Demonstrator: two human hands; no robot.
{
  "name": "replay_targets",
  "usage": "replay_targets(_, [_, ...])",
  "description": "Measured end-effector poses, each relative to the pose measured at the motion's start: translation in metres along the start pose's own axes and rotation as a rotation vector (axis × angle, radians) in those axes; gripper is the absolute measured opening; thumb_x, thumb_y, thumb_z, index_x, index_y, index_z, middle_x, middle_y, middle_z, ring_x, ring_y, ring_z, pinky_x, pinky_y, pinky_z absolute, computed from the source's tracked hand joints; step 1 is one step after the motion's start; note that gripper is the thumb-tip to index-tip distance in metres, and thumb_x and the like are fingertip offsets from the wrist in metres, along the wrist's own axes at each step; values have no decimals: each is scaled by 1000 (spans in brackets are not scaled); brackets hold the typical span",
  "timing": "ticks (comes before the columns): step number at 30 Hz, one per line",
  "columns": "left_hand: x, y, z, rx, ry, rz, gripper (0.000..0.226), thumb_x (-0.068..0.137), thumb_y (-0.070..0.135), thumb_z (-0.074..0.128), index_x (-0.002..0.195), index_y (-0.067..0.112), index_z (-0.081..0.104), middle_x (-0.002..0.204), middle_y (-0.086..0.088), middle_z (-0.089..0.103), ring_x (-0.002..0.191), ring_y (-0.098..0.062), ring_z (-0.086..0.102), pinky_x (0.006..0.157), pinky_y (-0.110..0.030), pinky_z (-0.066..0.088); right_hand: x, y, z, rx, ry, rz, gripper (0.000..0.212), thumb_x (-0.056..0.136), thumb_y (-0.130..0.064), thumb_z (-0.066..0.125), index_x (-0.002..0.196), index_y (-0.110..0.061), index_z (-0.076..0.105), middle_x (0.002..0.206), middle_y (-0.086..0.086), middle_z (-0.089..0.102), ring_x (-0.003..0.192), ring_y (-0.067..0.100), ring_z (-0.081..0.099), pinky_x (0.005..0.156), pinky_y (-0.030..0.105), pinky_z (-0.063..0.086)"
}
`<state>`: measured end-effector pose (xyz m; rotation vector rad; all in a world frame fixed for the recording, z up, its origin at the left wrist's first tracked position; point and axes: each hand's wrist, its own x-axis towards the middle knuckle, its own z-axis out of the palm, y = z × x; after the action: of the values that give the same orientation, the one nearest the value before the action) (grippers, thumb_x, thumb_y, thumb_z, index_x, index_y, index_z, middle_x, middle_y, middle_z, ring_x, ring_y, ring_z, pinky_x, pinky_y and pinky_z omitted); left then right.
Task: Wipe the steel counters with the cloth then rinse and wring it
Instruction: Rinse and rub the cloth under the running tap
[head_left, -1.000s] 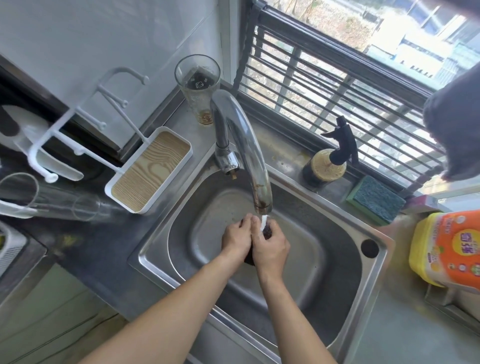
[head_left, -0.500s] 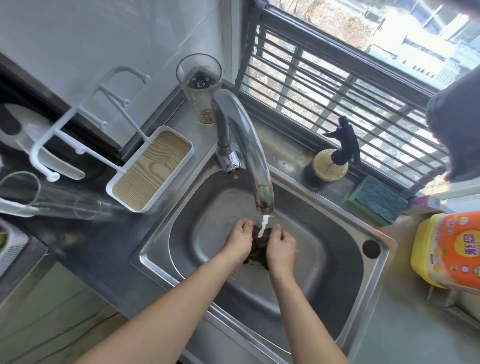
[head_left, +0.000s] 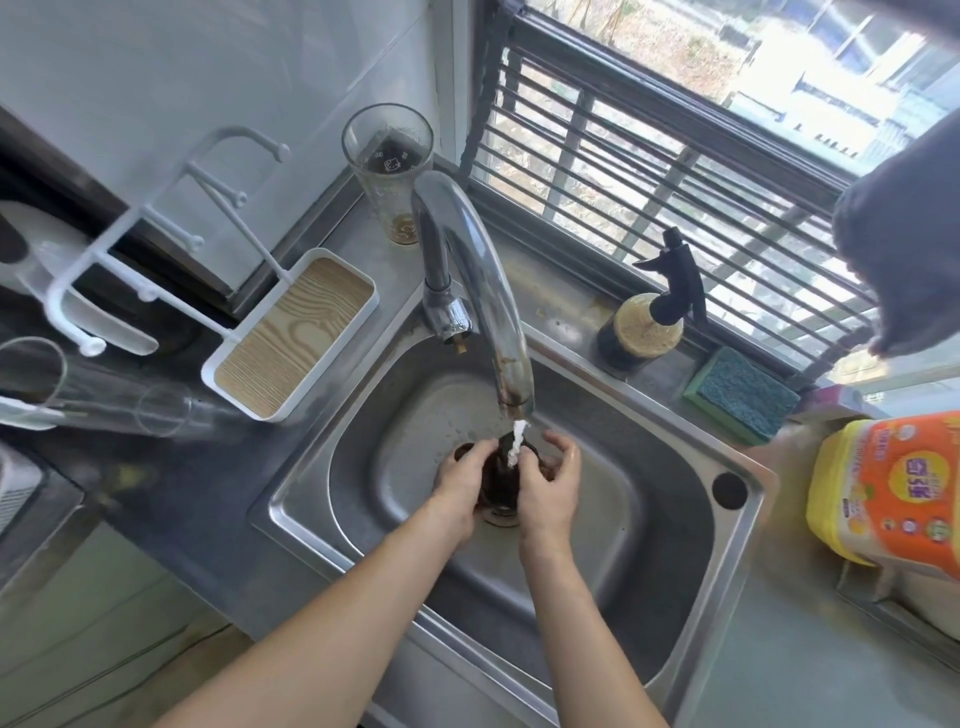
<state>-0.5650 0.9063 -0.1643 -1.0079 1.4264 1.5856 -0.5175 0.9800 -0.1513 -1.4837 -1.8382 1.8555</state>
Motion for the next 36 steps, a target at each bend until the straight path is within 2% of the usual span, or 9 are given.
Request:
replay_targets(5, [-7, 2, 5, 17, -47, 139, 23, 95, 26, 64, 108, 7, 68, 107, -19, 74, 86, -27, 71, 69, -33, 57, -2, 4, 2, -312, -117, -222, 33, 95, -37, 67, 127, -30, 65, 118, -10, 58, 97, -14, 50, 85, -8, 27])
replay_targets(9, [-18, 6, 9, -50, -31, 26, 58, 100, 61, 38, 92, 14, 72, 94, -11, 75, 85, -26, 71, 75, -37, 58, -1, 9, 4, -388, 9, -418, 22, 90, -24, 75, 112, -21, 73, 96, 0, 62, 86, 10, 58, 80, 6, 39])
replay_targets(13, [-16, -1, 11, 149, 13, 125, 48, 97, 56, 52, 86, 14, 73, 86, -6, 76, 84, -24, 72, 88, -41, 59, -2, 4, 6, -415, 90, -384, 11, 89, -26, 75, 93, -16, 75, 83, 3, 62, 74, 17, 57, 67, 12, 32])
replay_targets(17, [-20, -3, 10, 145, -27, 109, 32, 93, 37, 64, 82, 8, 72, 78, -8, 74, 70, -24, 69, 65, -34, 57, 0, 5, 5, -394, 130, -340, 34, 86, -48, 60, 71, -19, 64, 69, 1, 62, 65, 18, 53, 63, 24, 30])
replay_targets(22, [-23, -8, 6, 201, -59, 142, 30, 95, 32, 57, 78, 11, 69, 66, -5, 66, 56, -20, 60, 47, -22, 44, 4, 3, 0, -369, 125, -191, 46, 94, -34, 65, 56, -13, 49, 52, 1, 54, 59, 27, 53, 61, 32, 34])
replay_targets(26, [-23, -13, -3, 203, -84, 144, 37, 103, 34, 44, 81, 15, 66, 72, -3, 67, 62, -17, 62, 53, -23, 48, 13, -10, -5, -350, 53, 33, 57, 102, -51, 45, 81, -6, 73, 91, 20, 74, 96, 39, 66, 86, 41, 49])
replay_targets(29, [-23, -10, -11, 79, -146, -78, 37, 102, 39, 44, 94, 15, 70, 91, -13, 73, 84, -29, 68, 71, -41, 58, 20, -11, -6, -251, -2, 202, 63, 101, -56, 35, 115, -7, 71, 122, 21, 69, 121, 39, 59, 107, 46, 43])
replay_targets(33, [-20, -8, -20, -32, -212, -114, 33, 97, 42, 60, 106, 15, 76, 102, -15, 76, 87, -29, 73, 72, -45, 61, 17, -2, -4, -455, -316, 11, 33, 90, -54, 55, 93, -22, 63, 95, 3, 72, 95, 26, 66, 81, 34, 48])
replay_targets(36, [-6, -11, -25, 105, 33, 89, 22, 80, 29, 81, 95, 14, 75, 95, -11, 78, 90, -30, 75, 77, -40, 61, 16, -8, -12, -503, -134, -98, 30, 88, -43, 72, 104, -19, 63, 89, -3, 69, 89, 19, 66, 79, 27, 45])
